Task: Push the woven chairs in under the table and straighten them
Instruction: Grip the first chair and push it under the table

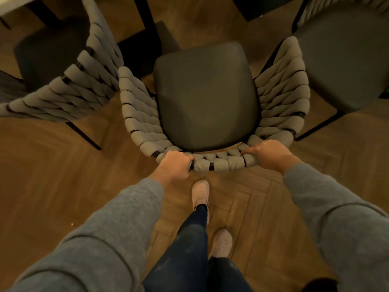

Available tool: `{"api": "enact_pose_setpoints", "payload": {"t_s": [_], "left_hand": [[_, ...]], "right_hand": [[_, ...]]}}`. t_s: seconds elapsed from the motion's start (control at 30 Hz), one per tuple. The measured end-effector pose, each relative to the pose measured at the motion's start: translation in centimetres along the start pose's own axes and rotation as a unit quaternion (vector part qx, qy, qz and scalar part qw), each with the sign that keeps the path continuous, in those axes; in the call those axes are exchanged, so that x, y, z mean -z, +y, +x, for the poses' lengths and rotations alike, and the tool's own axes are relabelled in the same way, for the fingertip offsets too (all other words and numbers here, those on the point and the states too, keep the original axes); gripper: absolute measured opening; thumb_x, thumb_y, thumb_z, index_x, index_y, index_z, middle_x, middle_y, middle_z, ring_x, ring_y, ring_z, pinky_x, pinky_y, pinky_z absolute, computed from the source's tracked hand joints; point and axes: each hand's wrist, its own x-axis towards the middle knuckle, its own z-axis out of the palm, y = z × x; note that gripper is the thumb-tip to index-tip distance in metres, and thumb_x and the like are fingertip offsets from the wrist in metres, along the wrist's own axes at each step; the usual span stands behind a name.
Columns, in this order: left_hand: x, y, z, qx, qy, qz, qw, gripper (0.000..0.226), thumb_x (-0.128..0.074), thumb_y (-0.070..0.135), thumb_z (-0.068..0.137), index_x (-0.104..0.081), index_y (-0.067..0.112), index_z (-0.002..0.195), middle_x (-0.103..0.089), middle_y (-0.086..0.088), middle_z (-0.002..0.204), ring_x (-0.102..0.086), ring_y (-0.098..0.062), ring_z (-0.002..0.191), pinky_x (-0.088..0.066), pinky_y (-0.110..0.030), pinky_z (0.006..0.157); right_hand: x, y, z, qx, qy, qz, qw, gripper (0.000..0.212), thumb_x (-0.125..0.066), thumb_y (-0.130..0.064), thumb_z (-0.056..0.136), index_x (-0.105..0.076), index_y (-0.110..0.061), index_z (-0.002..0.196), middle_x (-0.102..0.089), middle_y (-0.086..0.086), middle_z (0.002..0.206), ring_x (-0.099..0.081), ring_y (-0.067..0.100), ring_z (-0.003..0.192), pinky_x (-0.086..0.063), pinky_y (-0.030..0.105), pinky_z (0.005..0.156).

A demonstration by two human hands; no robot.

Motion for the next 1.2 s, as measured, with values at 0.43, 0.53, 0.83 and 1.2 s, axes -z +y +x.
{"api": "enact_pose_setpoints", "payload": {"t_s": [0.43,0.53,0.83,1.2], "left_hand": [[6.7,-4.6,10.0,0.016,0.012,-0.026,0.999,0.035,-0.054,0.030,0.090,-0.054,0.021,0.123,-0.067,0.000,0.108,-0.065,-0.021,0.096,-0.054,-0.037,0.083],[8.1,-5.0,11.9,0.021,0.009,-0.025,0.999,0.034,-0.054,0.030,0.089,-0.054,0.022,0.122,-0.068,-0.001,0.106,-0.066,-0.021,0.094,-0.054,-0.036,0.080],[12.3,-5.2,18.1,0.083,-0.011,-0.050,0.995,0.037,-0.056,0.032,0.088,-0.052,0.023,0.123,-0.067,0.000,0.099,-0.065,-0.021,0.088,-0.055,-0.035,0.075],[14.9,-5.5,22.5,0.099,-0.004,-0.067,0.993,0.068,-0.062,0.033,0.089,-0.027,0.026,0.147,-0.061,-0.004,0.117,-0.061,-0.022,0.104,-0.050,-0.035,0.085]], "right_hand": [[7.7,8.9,11.0,0.017,-0.004,-0.063,0.998,0.043,-0.050,-0.025,0.096,-0.044,-0.040,0.136,-0.059,-0.002,0.119,-0.058,0.019,0.106,-0.042,0.029,0.076],[8.6,10.9,12.9,0.019,-0.016,-0.063,0.998,0.042,-0.052,-0.030,0.095,-0.044,-0.039,0.135,-0.060,-0.003,0.117,-0.058,0.019,0.106,-0.043,0.029,0.079],[12.2,17.8,18.4,0.064,-0.034,-0.064,0.995,0.042,-0.052,-0.031,0.094,-0.045,-0.038,0.134,-0.060,-0.004,0.109,-0.058,0.017,0.097,-0.048,0.030,0.082],[15.6,23.9,23.0,0.154,-0.014,-0.111,0.982,0.048,-0.053,-0.032,0.094,-0.041,-0.037,0.140,-0.062,-0.003,0.111,-0.058,0.017,0.099,-0.047,0.031,0.085]]}}
